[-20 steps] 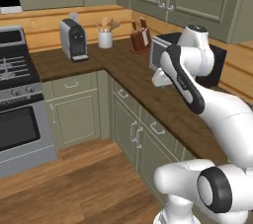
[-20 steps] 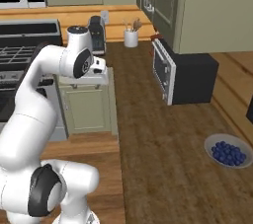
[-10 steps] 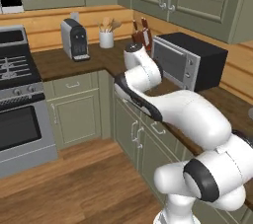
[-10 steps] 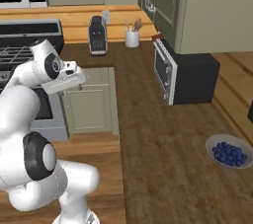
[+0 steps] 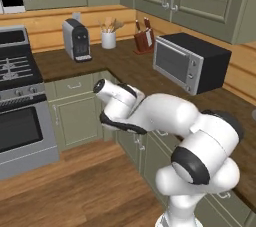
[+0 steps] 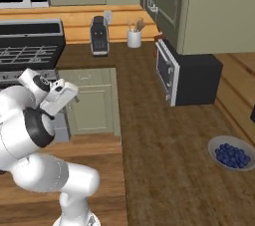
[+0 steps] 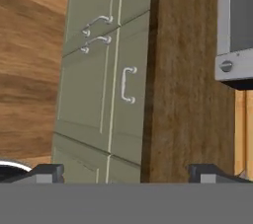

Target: Take a straw from the drawer in front and place it inside the glass cup on the dining counter.

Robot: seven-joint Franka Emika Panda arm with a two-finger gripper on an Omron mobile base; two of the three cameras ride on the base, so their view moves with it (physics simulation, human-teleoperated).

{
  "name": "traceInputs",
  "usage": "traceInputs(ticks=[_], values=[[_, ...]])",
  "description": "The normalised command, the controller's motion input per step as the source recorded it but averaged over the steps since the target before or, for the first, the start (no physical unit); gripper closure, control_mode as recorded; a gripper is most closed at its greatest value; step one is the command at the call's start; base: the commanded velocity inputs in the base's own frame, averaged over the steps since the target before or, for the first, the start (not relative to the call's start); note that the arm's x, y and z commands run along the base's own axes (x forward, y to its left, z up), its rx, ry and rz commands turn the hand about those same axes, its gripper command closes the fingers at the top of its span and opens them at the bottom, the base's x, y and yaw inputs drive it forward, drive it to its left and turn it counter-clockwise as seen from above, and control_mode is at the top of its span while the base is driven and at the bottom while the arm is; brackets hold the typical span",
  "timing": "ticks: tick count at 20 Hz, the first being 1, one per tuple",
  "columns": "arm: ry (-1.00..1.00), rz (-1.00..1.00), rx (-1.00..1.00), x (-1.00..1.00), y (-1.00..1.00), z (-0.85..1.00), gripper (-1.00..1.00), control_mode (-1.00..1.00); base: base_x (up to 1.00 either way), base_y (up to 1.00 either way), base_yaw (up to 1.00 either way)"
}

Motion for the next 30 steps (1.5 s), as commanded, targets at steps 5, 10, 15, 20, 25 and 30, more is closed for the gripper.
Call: traceInputs(ticks=[5,10,15,20,25,30], values=[[0.00,-0.04,-0.27,0.17,-0.12,-0.69,-1.00,-1.00,0.00,0.00,0.00],[0.02,-0.08,-0.24,0.09,-0.52,-0.50,-1.00,-1.00,0.00,0.00,0.00],[0.00,-0.05,-0.19,0.01,-0.57,-0.44,-1.00,-1.00,0.00,0.00,0.00],[0.00,-0.05,-0.16,0.01,-0.44,-0.46,-1.00,-1.00,0.00,0.00,0.00],[0.00,-0.05,-0.16,0.17,-0.38,-0.44,-1.00,-1.00,0.00,0.00,0.00],[0.00,-0.03,-0.13,0.29,-0.29,-0.48,-1.00,-1.00,0.00,0.00,0.00]])
